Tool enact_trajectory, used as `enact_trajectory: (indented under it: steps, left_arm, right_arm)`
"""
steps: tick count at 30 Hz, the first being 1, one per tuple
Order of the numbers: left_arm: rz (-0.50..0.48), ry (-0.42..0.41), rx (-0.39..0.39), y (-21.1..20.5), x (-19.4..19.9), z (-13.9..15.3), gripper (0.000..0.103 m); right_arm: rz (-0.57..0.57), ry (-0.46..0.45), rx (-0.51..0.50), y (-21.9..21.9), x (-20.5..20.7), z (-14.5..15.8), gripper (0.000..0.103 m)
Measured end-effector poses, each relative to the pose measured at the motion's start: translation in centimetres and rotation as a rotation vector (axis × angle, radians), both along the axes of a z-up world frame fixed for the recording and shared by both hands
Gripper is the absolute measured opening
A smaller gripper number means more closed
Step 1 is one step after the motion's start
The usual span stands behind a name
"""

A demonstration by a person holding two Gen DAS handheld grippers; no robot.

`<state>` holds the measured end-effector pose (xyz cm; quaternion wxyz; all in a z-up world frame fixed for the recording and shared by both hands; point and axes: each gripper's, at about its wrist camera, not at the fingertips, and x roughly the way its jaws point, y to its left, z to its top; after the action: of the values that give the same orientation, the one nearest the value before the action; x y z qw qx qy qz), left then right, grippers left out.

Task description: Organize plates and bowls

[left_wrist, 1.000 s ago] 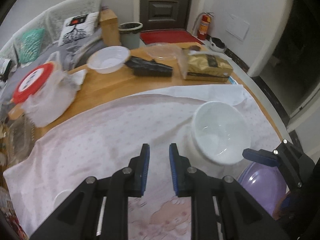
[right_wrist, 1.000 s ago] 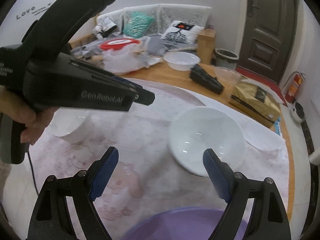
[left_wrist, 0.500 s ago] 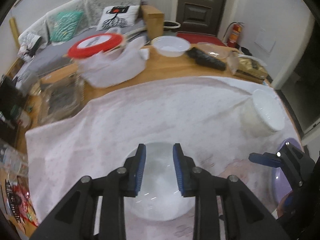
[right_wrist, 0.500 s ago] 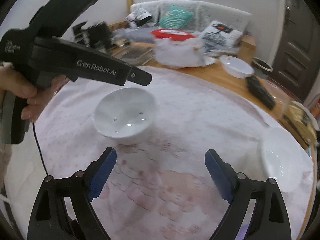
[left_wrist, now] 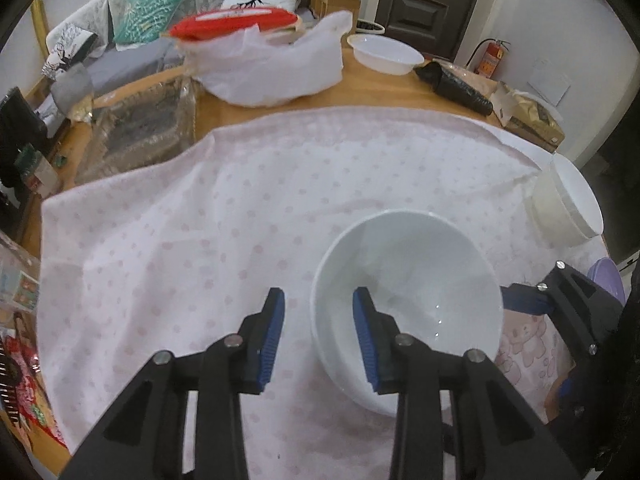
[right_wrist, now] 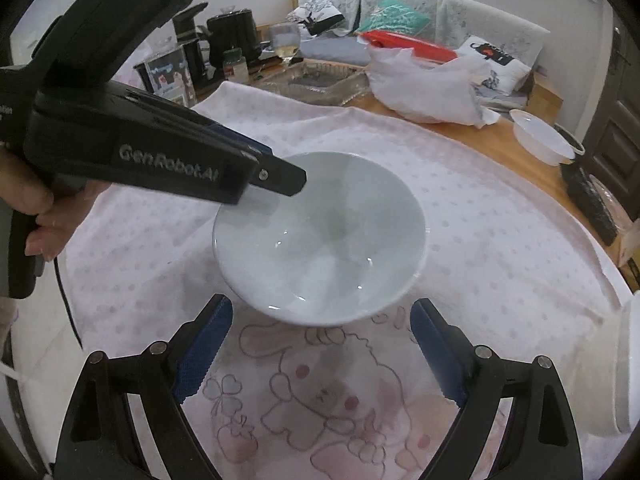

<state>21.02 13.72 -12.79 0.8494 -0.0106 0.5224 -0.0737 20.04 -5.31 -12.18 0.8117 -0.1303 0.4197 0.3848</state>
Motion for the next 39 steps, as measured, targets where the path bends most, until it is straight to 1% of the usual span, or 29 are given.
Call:
enact_trajectory:
  steps: [3,5,10,15,19,22,26,33,39]
  left_arm:
    - [-0.003,0.006,-0.016,0.1,0.2,-0.6,0.031]
    - [-0.015,0.009,-0.017,-0.1,0.3,-0.9,0.028]
    - [-0.029,0.017,-0.012,-0.4,0.6,-1.5,0.014]
    - [-0.027,0.014,0.004,-0.4,0.7,-1.6,0.010]
    - [-0.025,0.015,-0.008,-0.4,0.8,-1.6,0.010]
    - [-0.026,0.009,0.005,-0.7,0.8,-1.3,0.010]
    - [-0.033,0.003,-0.002,-1.2,0.8,-0.7,0.010]
    - [-0.048,-0.022,0.017,-2.8,1.0,1.2,0.010]
    - [-0.068,-0.049,0.030,-5.1,1.0,3.4,0.010]
  right_arm:
    - [0.014,0.003,0.005,0.5,0.4,-0.6,0.088]
    - [0.014,0.006,0.008,0.7,0.6,-0.9,0.088]
    - [0.014,0.024,0.039,0.8,1.3,-1.7,0.088]
    - [0.008,0.023,0.049,1.0,1.7,-1.8,0.087]
    - [-0.002,0.008,0.043,1.0,1.5,-1.6,0.087]
    - [-0.011,0.006,0.053,0.7,1.6,-1.2,0.087]
    - [-0.023,0.006,0.059,0.0,1.6,-0.8,0.087]
    - [-0.041,-0.021,0.070,-1.6,1.5,0.6,0.087]
    - [-0.070,-0.055,0.089,-3.9,1.2,2.4,0.087]
